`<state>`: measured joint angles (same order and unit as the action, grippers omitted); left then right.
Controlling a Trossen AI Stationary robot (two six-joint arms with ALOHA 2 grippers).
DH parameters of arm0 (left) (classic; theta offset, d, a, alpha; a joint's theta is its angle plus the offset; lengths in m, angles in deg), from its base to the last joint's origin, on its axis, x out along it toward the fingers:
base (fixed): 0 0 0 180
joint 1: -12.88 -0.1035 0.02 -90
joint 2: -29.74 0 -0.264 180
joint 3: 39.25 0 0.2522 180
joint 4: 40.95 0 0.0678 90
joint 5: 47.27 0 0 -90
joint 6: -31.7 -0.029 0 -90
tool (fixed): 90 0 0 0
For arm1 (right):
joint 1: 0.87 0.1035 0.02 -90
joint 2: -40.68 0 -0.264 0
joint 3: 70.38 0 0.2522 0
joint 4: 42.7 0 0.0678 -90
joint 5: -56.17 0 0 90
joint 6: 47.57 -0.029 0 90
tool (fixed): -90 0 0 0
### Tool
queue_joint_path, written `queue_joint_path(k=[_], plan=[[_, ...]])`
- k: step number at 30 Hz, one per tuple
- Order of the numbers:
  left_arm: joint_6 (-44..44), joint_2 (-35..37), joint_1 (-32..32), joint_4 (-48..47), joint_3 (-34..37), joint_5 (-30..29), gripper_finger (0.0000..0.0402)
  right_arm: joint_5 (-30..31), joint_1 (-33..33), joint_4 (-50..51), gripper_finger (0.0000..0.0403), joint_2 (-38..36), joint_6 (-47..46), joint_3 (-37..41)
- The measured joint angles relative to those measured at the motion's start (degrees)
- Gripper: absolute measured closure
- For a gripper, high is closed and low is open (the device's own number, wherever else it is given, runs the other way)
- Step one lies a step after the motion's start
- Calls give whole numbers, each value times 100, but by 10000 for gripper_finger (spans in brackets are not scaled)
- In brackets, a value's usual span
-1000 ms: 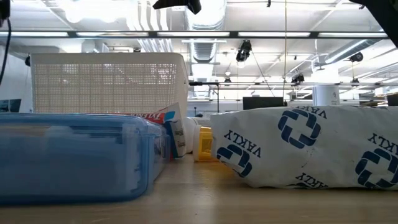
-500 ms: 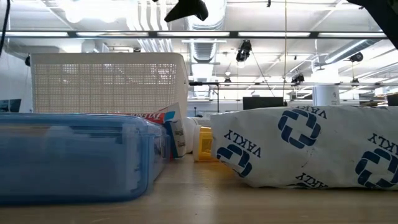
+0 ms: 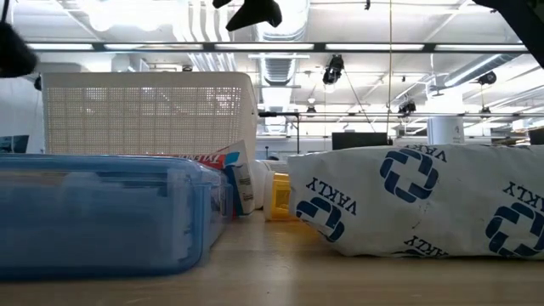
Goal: Pick & place medical supplies in basket/bin
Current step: Put the green bandage into the white bin
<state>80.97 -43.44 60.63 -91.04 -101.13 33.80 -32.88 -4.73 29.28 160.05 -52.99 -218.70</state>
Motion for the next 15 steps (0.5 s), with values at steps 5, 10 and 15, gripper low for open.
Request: queue_joint_path(k=[5, 10, 15], plan=[[-529, -27, -18, -210, 20, -252, 205, 1, -10, 9, 119, 0, 181, 0], [-1416, -19, -20, -251, 20, -356, 153, 9, -88, 11, 119, 0, 199, 0], [-2332, -19, 22, -365, 102, -312, 131, 9, -160, 24, 119, 0, 149, 0]])
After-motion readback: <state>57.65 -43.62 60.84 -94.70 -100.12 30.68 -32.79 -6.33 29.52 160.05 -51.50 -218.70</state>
